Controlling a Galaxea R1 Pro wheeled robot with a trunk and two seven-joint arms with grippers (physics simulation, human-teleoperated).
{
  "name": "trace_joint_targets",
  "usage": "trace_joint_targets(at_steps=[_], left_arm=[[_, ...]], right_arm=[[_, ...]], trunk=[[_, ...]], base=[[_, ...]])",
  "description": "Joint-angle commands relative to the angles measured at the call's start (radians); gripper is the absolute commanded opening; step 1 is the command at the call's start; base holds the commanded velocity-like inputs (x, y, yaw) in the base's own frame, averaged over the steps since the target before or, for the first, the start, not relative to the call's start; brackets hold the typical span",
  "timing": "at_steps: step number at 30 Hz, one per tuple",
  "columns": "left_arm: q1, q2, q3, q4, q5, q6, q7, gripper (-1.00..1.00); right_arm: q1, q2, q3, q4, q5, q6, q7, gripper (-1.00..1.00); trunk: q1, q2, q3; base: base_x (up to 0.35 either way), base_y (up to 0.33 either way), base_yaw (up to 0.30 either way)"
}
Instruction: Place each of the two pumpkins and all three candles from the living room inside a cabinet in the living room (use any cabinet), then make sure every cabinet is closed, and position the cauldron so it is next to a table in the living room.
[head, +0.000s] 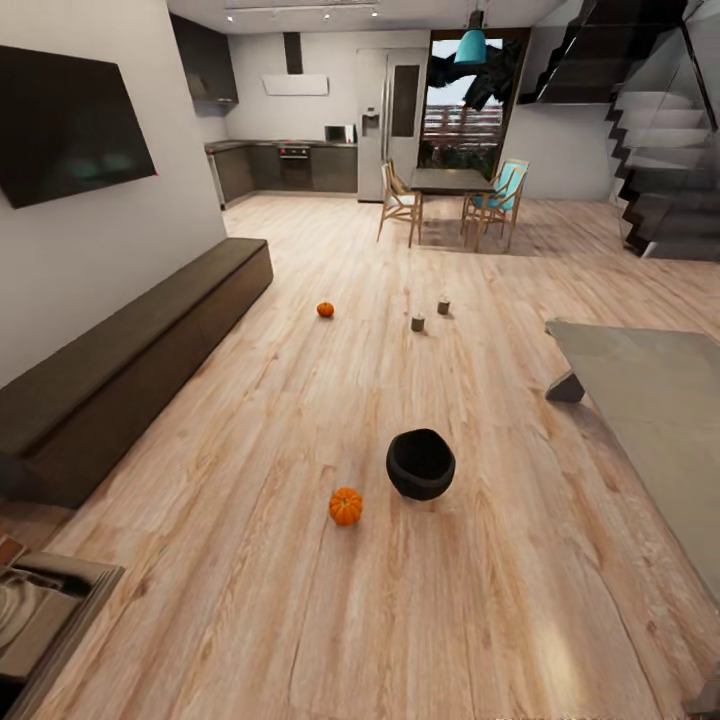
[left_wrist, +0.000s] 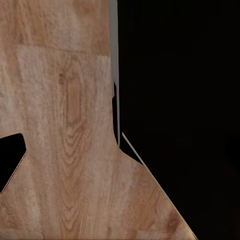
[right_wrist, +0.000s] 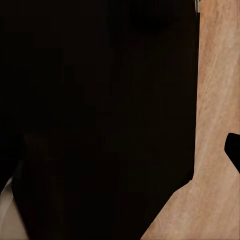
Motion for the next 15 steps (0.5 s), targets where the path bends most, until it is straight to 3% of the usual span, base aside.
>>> trace_joint_targets(at_steps=[1,15], left_arm=[[0.0,0.0,0.0,-0.001,0.0,-0.002,0.0,1.0],[0.0,0.0,0.0,-0.001,0.0,-0.002,0.0,1.0]], right_arm=[[-0.002,0.0,0.0,0.004,-0.007,-0.007,0.001,1.0],[-0.002,0.0,0.0,0.003,-0.006,-0.007,0.001,1.0]], trunk=[[0.0,0.0,0.001],[0.0,0.0,0.021]], base=[[0.0,0.0,-0.211],[0.0,0.0,-0.17]])
